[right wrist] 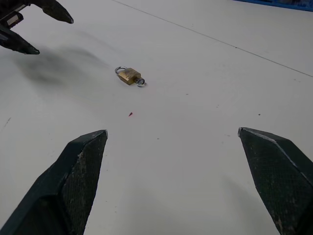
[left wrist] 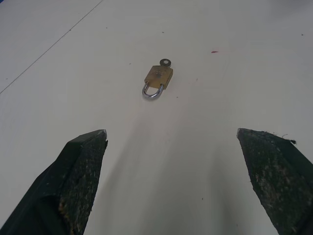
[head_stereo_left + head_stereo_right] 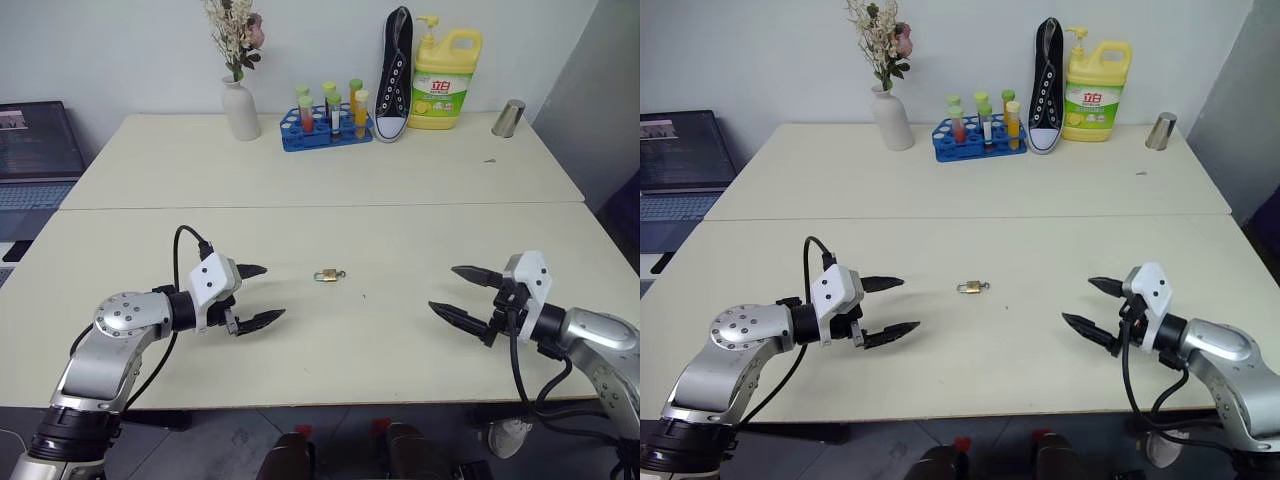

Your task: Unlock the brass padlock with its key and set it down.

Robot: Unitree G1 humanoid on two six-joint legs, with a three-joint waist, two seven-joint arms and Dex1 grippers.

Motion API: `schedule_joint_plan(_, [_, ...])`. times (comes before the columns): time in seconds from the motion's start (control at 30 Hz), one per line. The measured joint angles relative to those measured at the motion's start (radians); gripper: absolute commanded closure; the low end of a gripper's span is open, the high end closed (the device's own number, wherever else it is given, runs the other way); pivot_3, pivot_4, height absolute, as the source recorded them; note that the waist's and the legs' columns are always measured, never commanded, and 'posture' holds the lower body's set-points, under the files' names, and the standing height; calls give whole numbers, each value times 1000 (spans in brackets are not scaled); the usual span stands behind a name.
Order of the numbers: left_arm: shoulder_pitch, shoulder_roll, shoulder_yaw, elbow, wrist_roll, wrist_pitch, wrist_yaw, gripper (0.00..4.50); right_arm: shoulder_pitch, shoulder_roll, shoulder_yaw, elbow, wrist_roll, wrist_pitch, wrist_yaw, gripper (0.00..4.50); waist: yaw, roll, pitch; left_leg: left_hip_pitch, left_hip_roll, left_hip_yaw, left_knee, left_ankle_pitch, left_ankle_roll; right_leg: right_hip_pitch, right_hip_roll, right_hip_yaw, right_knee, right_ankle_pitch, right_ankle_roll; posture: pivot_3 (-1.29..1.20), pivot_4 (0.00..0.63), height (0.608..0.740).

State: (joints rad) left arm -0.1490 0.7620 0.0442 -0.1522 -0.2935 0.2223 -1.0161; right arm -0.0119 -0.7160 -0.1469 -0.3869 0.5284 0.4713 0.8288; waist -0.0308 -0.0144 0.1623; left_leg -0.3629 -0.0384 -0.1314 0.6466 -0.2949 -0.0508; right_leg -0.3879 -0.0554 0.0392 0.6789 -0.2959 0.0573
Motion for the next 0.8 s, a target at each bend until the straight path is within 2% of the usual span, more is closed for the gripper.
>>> schedule_joint_plan(0.37, [4,0,2,7,17,7,40,0,1,13,15,3,-36,-13,0,11,0,0,0,0,0,0,0,0,0,0,0,0,0,0,0,0,150,740])
schedule_joint_plan(0.8, [-81,0,18,121,-8,-39,-20,0,6,13,28,-5,-1,19,22,11,0,-1,0,0,0,0,0,0,0,0,0,0,0,0,0,0,150,740])
